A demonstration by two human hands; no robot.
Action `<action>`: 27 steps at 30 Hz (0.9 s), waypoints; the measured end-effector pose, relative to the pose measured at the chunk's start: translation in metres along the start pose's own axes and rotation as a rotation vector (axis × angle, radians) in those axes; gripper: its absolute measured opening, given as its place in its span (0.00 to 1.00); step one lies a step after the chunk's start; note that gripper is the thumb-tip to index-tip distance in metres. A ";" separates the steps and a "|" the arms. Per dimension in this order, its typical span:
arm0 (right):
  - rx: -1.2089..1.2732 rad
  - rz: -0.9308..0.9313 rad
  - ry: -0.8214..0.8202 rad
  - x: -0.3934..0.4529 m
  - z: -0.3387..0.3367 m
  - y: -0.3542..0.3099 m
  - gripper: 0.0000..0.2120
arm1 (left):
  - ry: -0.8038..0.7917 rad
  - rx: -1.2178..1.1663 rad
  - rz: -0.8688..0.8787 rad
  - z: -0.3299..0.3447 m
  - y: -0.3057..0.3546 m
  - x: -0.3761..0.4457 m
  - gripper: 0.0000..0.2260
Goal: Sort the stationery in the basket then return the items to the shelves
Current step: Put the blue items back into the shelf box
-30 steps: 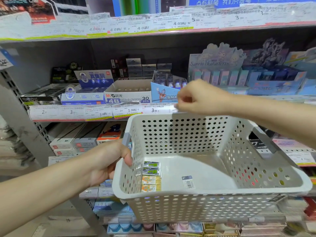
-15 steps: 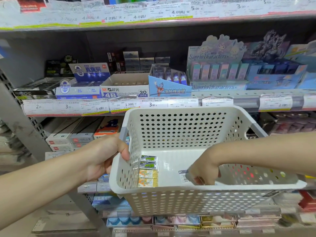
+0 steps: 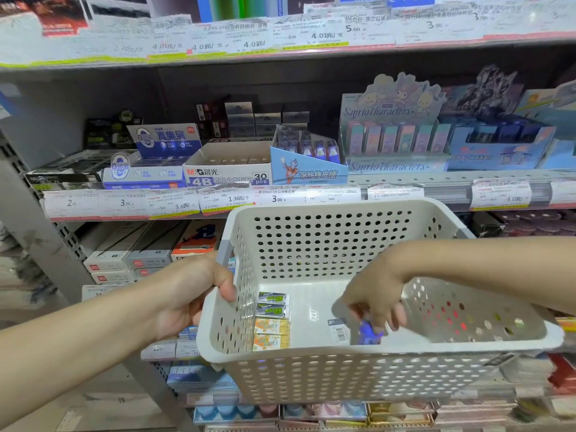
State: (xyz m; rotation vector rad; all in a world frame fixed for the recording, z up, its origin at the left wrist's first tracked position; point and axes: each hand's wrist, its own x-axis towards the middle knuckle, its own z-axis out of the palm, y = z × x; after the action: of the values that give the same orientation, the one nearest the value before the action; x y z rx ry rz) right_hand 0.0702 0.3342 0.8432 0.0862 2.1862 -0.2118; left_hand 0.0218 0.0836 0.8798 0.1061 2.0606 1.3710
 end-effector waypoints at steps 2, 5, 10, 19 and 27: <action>0.064 -0.152 0.000 -0.009 -0.018 0.002 0.05 | 0.001 0.006 0.000 0.000 0.001 0.000 0.33; 0.264 -0.405 0.123 -0.032 -0.047 0.008 0.08 | 0.002 0.016 0.006 0.000 0.002 -0.001 0.33; 0.433 -0.598 0.434 -0.066 -0.080 0.017 0.10 | 0.023 0.018 -0.005 -0.002 0.003 -0.001 0.33; 0.691 -0.621 1.117 -0.094 -0.139 0.021 0.04 | 0.030 0.037 -0.006 0.000 0.005 -0.001 0.33; 0.152 -0.240 1.235 -0.072 -0.174 0.011 0.13 | 0.039 0.020 0.002 0.003 0.004 0.000 0.32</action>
State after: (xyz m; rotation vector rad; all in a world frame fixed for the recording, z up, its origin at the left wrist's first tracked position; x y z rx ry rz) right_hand -0.0250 0.3782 0.9994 0.0368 3.4094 -0.5708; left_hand 0.0221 0.0882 0.8826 0.0901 2.1074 1.3644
